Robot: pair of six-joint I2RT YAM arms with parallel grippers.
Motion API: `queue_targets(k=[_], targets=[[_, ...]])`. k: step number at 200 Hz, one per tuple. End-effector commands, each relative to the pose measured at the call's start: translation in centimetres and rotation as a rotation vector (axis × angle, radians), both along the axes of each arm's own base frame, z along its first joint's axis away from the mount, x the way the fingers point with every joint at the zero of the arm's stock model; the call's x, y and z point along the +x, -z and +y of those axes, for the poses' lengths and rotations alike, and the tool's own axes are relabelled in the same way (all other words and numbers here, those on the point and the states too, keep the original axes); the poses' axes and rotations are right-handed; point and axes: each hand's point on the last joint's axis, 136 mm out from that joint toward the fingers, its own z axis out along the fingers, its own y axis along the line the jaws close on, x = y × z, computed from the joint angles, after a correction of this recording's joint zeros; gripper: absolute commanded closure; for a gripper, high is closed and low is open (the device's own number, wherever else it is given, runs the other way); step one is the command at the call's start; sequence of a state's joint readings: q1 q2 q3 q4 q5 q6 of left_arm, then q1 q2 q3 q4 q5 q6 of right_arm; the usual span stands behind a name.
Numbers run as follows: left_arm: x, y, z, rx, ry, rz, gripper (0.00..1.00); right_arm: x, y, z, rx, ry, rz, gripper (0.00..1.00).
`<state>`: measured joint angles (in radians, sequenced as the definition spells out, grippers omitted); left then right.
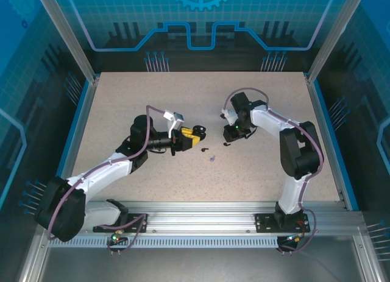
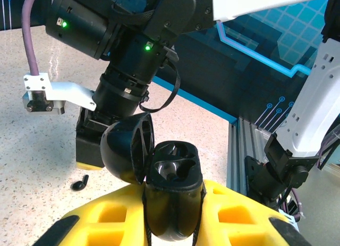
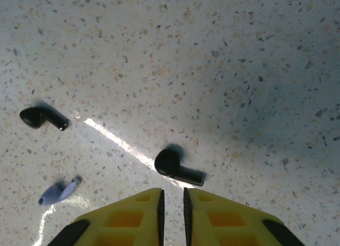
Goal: Insert the wireless bluetooth earbuds into the charging case
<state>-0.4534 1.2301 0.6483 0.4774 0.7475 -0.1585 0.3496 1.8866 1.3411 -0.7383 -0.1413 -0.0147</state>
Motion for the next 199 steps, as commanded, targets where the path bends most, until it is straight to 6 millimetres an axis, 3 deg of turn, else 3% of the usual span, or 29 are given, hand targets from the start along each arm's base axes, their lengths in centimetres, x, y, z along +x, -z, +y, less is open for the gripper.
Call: queue_targets(k=[1,82,199], targets=[[-0.2,-0.7,0.3,-0.014,-0.009,-0.031,1.0,0.4,0.4,-0.5,-0.037,0.03,0.022,0.82],[-0.2,-1.1,0.3,-0.019,-0.011,-0.036,0.99,0.2,2.7,-0.8,-0.091,0.034,0.079,0.82],[-0.3,-1.2,0.2,-0.022,-0.014,-0.035,0.99,-1.7,3.4,-1.1,-0.114,0.019,0.129,0.81]])
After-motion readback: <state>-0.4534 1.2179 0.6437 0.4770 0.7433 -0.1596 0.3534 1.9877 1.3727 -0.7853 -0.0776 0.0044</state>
